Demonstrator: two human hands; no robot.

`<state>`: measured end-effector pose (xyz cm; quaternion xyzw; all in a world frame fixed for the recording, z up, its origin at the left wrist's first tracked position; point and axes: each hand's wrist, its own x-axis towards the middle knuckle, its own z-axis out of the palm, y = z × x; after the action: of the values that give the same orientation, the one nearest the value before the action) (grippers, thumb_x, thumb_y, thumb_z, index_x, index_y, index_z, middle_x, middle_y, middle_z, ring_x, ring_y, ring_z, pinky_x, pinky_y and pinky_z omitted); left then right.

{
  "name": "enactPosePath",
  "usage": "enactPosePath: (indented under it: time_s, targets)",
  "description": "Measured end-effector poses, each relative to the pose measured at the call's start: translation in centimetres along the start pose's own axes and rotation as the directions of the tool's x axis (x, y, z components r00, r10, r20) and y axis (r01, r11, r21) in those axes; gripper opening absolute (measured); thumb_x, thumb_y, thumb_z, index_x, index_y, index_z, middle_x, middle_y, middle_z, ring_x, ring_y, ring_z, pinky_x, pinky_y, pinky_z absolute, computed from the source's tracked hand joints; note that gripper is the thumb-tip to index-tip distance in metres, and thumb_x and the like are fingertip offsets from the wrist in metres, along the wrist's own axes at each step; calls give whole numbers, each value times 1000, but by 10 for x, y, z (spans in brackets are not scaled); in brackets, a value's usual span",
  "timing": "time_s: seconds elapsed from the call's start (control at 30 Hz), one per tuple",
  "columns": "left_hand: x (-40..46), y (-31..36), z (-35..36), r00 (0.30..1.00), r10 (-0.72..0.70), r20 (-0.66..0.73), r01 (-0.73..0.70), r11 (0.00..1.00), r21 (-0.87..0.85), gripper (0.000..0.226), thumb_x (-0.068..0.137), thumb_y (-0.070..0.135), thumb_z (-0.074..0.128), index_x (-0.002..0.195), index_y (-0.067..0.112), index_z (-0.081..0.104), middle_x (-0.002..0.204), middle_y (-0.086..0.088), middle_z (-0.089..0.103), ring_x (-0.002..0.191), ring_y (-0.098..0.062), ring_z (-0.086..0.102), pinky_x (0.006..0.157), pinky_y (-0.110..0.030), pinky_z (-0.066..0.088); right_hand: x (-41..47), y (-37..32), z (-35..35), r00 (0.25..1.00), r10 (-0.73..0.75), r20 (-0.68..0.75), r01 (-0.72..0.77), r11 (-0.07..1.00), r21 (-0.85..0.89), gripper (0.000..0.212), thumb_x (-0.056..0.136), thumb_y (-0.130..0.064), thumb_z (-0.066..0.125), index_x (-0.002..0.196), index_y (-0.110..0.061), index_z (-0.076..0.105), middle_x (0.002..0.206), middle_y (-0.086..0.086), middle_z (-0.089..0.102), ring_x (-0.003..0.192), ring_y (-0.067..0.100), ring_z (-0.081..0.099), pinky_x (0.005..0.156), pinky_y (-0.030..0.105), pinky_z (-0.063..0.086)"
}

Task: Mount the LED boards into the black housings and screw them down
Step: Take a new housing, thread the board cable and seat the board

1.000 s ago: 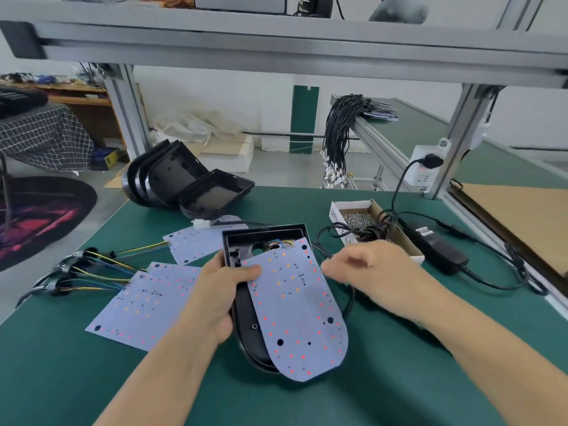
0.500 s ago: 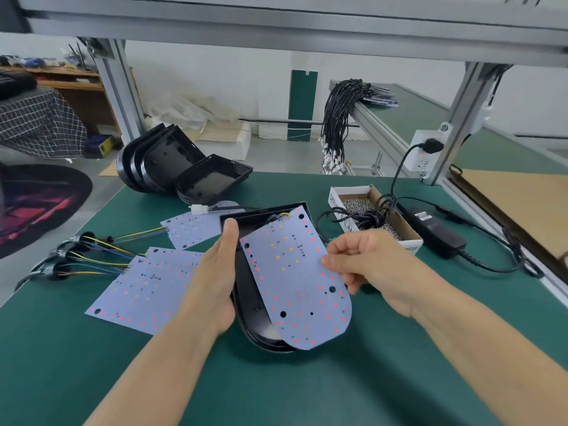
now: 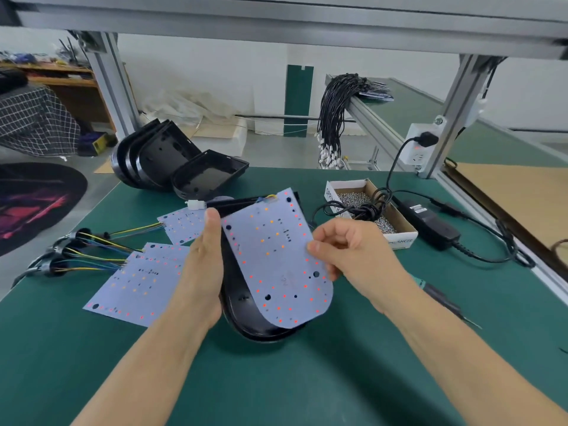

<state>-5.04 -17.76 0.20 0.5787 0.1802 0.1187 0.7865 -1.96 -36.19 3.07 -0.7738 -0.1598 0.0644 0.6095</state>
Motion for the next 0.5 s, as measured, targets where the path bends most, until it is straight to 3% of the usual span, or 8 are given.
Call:
enactPosePath:
  time_s: [0.1,0.2,0.27,0.37,0.43,0.5]
  targets:
    - [2,-1,4,984,150,-91,-138,983,122,54,97,57,33,123,20,62,122,4,66,114,-15,61,101,-43,46,-1,-6,5,985,-15,173,42,988,-152,14,87,1,62,91,-12,68,69,9,65,46,7,47,45,19,40]
    - [-1,-1,9,968,247,-33,-235,950,203,54,95,60,34,116,18,61,120,0,66,114,-18,60,102,-47,45,6,-11,3,985,-17,171,75,939,-336,9,88,-7,62,90,-1,67,79,20,65,56,10,46,55,23,38]
    - [-4,3,12,981,192,12,-191,965,177,61,91,68,34,105,17,66,108,-1,72,103,-18,67,92,-43,51,8,-13,3,995,-28,92,44,982,-182,8,89,-7,63,84,-3,68,71,11,68,51,7,50,52,19,39]
    - [-4,8,9,1000,10,12,-11,998,68,61,87,70,36,83,24,76,88,7,76,80,-9,73,69,-29,56,8,-13,3,997,4,73,-11,995,98,16,90,0,59,88,-11,71,65,-7,68,44,-1,49,43,12,38]
    - [-7,8,8,997,1,71,-7,997,80,64,76,75,38,91,26,75,95,10,75,88,-7,71,82,-33,54,7,-11,0,999,-21,47,15,991,132,20,90,-1,59,88,-16,72,67,-12,69,49,-2,51,46,14,44]
    - [-9,6,9,993,28,111,-38,995,92,73,69,77,37,108,25,70,107,12,73,101,-6,68,98,-37,47,8,-9,1,999,-45,10,44,998,46,21,91,-1,59,87,-17,71,75,-7,71,59,0,55,52,19,51]
